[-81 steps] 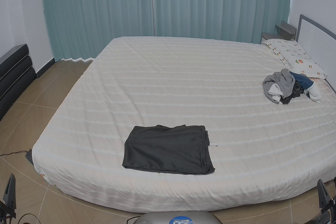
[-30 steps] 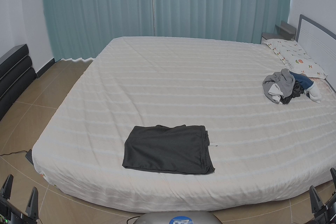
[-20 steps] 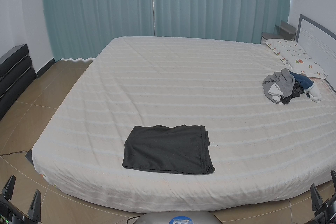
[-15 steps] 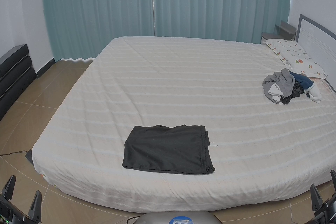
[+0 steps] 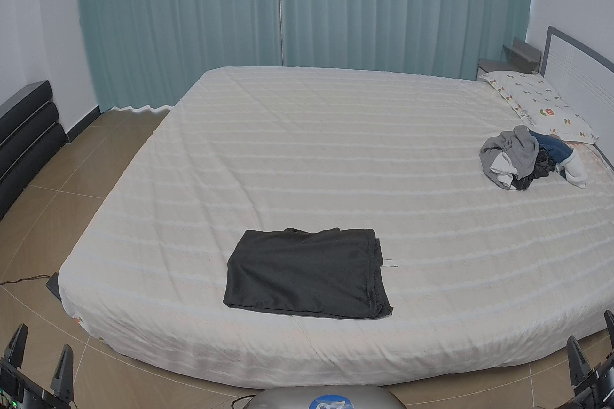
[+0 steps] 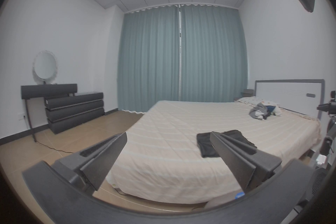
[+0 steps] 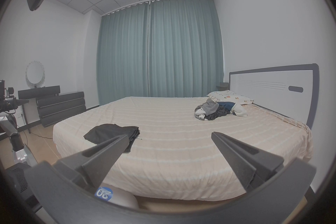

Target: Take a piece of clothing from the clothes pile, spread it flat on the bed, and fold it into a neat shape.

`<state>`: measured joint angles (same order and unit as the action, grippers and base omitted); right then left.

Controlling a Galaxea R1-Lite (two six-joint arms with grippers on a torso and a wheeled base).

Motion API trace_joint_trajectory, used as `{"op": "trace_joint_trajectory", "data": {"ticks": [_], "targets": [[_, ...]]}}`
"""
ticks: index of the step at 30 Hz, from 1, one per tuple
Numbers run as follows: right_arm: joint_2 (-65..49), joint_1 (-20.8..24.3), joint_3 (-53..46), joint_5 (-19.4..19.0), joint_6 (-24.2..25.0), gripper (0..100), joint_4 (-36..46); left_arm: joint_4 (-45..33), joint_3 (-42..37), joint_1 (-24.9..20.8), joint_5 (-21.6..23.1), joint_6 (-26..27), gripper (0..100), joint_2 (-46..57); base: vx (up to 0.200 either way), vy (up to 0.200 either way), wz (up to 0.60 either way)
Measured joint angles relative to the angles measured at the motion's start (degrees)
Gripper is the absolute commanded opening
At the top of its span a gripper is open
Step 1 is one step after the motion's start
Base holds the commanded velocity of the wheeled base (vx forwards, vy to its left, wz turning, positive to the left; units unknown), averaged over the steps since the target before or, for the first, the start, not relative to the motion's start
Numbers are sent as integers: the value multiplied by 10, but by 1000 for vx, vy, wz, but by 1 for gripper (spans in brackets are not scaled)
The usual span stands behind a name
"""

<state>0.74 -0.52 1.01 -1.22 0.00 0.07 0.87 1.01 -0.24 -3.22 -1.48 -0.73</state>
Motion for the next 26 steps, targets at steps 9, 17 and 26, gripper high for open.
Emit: {"op": "trace_joint_trajectory", "data": {"ticks": [9, 17, 26], "targets": [[1, 0, 0, 0, 0, 100, 0, -12, 0, 0, 48, 24, 100, 0, 0, 0, 0], [1, 1, 0, 0, 4, 100, 0, -11, 0, 0, 48, 17, 100, -1, 0, 0, 0], [1, 2, 0, -1, 2, 100, 1, -10, 0, 0, 49, 16, 100, -1, 0, 0, 0]]}}
